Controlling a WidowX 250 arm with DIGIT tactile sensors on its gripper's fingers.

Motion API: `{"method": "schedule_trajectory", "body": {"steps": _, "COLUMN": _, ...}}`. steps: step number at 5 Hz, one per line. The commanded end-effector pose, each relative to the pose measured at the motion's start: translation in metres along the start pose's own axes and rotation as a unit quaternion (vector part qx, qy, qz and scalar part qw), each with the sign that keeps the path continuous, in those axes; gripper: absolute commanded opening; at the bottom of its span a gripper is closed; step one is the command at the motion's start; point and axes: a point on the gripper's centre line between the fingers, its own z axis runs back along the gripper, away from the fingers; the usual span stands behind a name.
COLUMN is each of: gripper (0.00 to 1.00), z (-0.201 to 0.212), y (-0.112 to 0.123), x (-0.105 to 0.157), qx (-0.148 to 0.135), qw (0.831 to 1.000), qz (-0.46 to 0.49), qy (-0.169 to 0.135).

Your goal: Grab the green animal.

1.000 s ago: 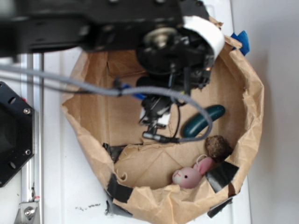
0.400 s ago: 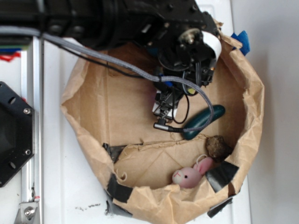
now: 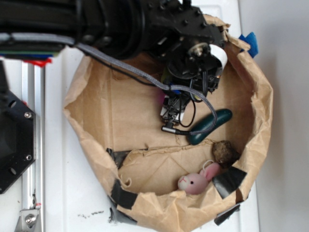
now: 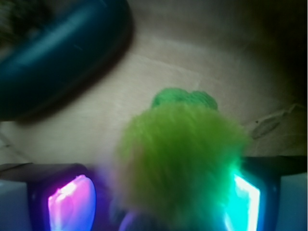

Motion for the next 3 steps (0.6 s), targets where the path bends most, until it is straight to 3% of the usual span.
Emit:
{"method": "schedule_trajectory", "body": {"steps": 1, "gripper": 0.17, "z": -0.024, "y": -0.007, "x": 0.000, "qx": -0.009, "qw": 1.000, "qz": -0.002, "qy": 0.010}}
{"method": "schedule_trajectory", "body": {"steps": 2, "gripper": 0.00, "z": -0.018, "y": -0.010, "x": -0.002, "qx": -0.006, "qw": 1.000, "qz": -0.001, "qy": 0.001}}
{"method": "schedule_trajectory", "body": {"steps": 3, "gripper": 0.00, "z": -0.002, "y": -0.014, "x": -0.003, "qx": -0.016, "qw": 1.000, "qz": 0.003, "qy": -0.014}}
